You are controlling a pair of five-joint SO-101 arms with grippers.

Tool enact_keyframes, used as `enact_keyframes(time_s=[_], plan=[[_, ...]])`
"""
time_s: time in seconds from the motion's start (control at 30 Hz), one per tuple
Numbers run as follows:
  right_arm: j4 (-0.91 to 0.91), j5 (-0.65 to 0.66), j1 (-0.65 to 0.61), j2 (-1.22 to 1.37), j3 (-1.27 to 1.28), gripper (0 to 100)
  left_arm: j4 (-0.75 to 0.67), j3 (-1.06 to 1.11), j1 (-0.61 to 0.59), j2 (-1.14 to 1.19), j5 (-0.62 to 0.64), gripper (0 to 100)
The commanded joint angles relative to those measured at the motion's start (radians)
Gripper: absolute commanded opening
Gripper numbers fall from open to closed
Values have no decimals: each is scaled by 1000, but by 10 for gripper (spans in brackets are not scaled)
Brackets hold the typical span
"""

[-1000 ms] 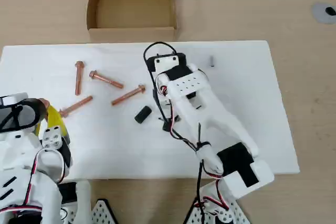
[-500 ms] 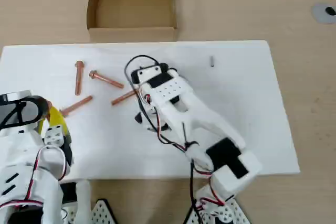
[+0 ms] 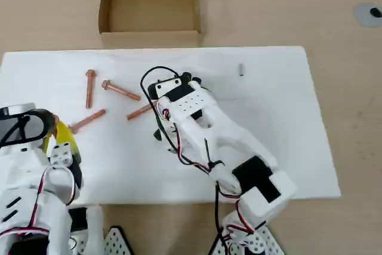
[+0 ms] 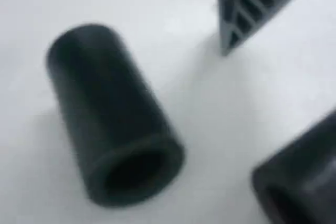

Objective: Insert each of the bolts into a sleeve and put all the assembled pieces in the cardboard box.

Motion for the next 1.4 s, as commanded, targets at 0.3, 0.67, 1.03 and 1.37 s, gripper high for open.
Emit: enact_keyframes(time_s=[0.3,0.67,1.03,1.37], plan=[[84,232,1,-2,-186,340,-23,-3,11,-4,-5,6],[104,413,21,2,-232,340,-21,-3,11,-4,-5,6],[103,413,93,176,-232,339,-20,-6,9,-4,-6,6],[143,413,108,209,-321,175,-23,-5,9,-4,-6,6]])
